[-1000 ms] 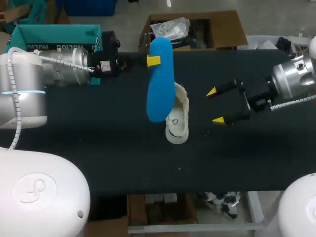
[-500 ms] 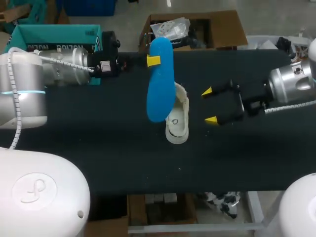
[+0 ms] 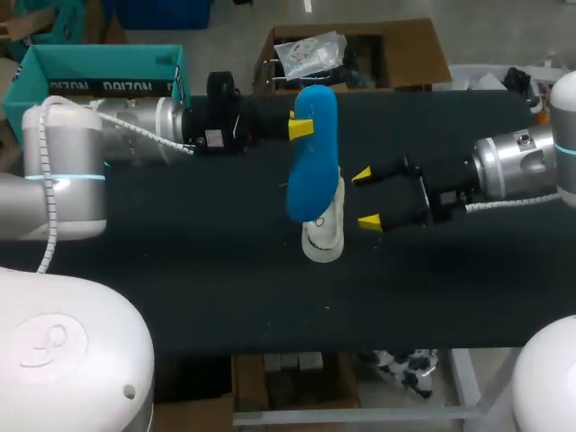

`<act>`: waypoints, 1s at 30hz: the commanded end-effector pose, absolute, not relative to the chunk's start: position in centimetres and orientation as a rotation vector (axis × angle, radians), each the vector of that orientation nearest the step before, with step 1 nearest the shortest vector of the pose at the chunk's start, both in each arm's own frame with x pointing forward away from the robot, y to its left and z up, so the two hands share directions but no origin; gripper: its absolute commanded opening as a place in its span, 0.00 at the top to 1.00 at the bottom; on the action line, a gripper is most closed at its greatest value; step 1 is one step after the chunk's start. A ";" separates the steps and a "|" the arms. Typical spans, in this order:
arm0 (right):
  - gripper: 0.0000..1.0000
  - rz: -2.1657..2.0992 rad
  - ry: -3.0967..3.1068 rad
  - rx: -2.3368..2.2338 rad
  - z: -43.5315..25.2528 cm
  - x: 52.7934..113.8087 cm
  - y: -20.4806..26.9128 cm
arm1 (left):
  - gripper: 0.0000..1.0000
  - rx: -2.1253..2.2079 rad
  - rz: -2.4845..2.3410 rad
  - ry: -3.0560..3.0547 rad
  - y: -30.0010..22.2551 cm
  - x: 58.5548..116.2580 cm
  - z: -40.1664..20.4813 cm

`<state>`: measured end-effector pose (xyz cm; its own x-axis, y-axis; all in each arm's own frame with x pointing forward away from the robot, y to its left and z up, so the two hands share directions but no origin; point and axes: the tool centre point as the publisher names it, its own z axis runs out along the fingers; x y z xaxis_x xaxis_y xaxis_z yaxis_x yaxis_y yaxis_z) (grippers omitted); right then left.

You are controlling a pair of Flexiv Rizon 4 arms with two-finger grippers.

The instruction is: Open the shoe tongue, take the insole out of the shoe, put the insole back into the shoe, and pack the shoe into the shoebox

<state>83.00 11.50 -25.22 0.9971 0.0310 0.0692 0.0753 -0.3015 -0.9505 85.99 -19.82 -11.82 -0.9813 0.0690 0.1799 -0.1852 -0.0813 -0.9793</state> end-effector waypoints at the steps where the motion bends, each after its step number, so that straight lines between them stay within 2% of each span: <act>1: 0.00 -0.020 -0.077 -1.817 -25.9 83.4 11.9 | 1.00 0.034 2.271 -1.898 -20.5 86.5 -13.9; 6: 0.00 -0.008 -0.074 -1.783 -26.0 83.5 12.5 | 1.00 -0.066 2.325 -1.853 -21.2 85.9 -14.6; 9: 0.11 -0.003 -0.072 -1.768 -26.0 83.6 12.7 | 1.00 -0.120 2.329 -1.850 -21.6 85.3 -14.8; 13: 0.47 0.001 -0.067 -1.749 -26.1 83.5 12.9 | 1.00 -0.160 2.328 -1.847 -21.9 84.9 -15.0; 18: 0.70 0.000 -0.064 -1.729 -26.2 83.3 12.9 | 1.00 -0.184 2.328 -1.846 -22.0 84.6 -15.0; 24: 0.75 -0.001 -0.068 -1.709 -26.4 83.2 12.8 | 1.00 -0.203 2.324 -1.857 -22.4 84.3 -15.2; 25: 0.78 -0.002 -0.068 -1.708 -26.4 83.1 12.8 | 1.00 -0.207 2.321 -1.862 -22.5 84.3 -15.3; 28: 1.00 -0.005 -0.070 -1.702 -26.4 83.0 12.7 | 1.00 -0.209 2.315 -1.861 -22.6 84.2 -15.4; 30: 1.00 -0.012 -0.075 -1.695 -26.3 82.9 12.6 | 1.00 -0.210 2.309 -1.858 -22.7 84.2 -15.5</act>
